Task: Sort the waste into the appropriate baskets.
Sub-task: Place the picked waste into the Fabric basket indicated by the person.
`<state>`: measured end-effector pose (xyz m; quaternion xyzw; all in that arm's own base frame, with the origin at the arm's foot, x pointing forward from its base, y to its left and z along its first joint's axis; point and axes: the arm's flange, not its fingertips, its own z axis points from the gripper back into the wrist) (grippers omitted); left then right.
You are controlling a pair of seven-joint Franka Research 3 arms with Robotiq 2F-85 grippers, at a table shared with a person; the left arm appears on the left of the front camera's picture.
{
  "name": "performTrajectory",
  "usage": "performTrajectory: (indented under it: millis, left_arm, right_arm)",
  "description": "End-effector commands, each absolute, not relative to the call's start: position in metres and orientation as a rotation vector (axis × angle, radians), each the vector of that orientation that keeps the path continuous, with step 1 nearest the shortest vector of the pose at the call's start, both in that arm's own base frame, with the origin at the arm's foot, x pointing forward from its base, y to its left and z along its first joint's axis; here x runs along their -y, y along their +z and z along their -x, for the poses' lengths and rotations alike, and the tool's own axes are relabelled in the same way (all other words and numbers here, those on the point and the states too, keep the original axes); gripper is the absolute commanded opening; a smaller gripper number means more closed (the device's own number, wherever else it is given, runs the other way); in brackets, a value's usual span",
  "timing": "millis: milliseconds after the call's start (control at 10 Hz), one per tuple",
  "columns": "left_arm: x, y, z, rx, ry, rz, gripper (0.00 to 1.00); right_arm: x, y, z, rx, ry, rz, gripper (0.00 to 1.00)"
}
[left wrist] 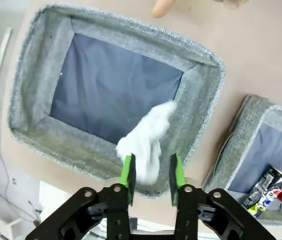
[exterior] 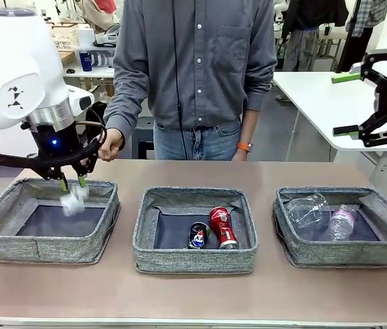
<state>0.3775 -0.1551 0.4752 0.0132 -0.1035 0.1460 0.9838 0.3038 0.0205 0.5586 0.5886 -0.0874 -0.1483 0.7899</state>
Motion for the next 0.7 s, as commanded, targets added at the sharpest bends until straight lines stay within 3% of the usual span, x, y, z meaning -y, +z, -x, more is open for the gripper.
performTrajectory:
  millis: [0, 200, 300, 600]
  left_arm:
    - [0.152, 0.482, -0.377, 0.227, 0.301, -0.035, 1.0]
    - [0.151, 0.49, -0.372, 0.211, 0.278, 0.027, 0.95]
    - [0.152, 0.496, -0.37, 0.155, 0.241, 0.08, 1.0]
    - [0.143, 0.518, -0.372, -0.079, 0.049, 0.574, 1.0]
  right_arm:
    - [-0.022, 0.56, -0.304, 0.189, -0.323, -1.295, 1.0]
    - [-0.022, 0.56, -0.304, 0.189, -0.323, -1.295, 1.0]
    - [-0.022, 0.56, -0.304, 0.189, -0.323, -1.295, 1.0]
    - [-0.022, 0.56, -0.304, 0.189, -0.323, -1.295, 1.0]
